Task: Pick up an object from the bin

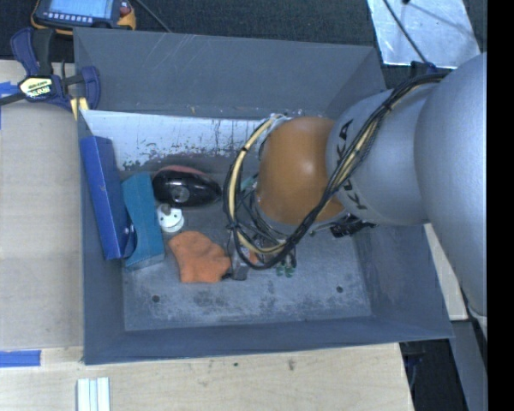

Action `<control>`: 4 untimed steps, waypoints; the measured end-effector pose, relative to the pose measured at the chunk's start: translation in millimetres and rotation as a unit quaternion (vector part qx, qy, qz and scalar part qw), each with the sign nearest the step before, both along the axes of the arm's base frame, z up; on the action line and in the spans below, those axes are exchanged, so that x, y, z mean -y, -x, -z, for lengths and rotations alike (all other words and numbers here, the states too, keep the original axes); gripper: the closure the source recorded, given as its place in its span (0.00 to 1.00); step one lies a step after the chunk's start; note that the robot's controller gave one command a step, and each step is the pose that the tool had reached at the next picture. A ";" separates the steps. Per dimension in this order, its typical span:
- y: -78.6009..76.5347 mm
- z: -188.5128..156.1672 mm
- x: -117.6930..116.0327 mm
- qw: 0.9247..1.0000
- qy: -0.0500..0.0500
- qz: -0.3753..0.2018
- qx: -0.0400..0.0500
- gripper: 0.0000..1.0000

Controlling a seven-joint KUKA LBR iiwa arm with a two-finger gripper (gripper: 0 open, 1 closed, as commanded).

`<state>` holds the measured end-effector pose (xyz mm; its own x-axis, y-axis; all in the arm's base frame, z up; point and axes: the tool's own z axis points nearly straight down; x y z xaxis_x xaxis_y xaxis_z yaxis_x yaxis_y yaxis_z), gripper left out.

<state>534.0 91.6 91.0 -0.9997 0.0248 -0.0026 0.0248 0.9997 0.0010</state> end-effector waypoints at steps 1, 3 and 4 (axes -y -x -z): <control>23.4 -36.9 3.3 1.000 0.001 0.001 -0.003 1.00; 2.8 -19.6 -5.0 1.000 0.000 -0.008 0.004 1.00; 9.3 -6.6 -22.1 1.000 0.001 -0.020 -0.005 1.00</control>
Offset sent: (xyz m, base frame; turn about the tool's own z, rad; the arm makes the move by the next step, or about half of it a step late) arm 0.0235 0.0066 0.0653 -0.0075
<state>524.7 113.7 97.6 -0.9999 -0.0146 0.0068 -0.0146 0.9999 -0.0017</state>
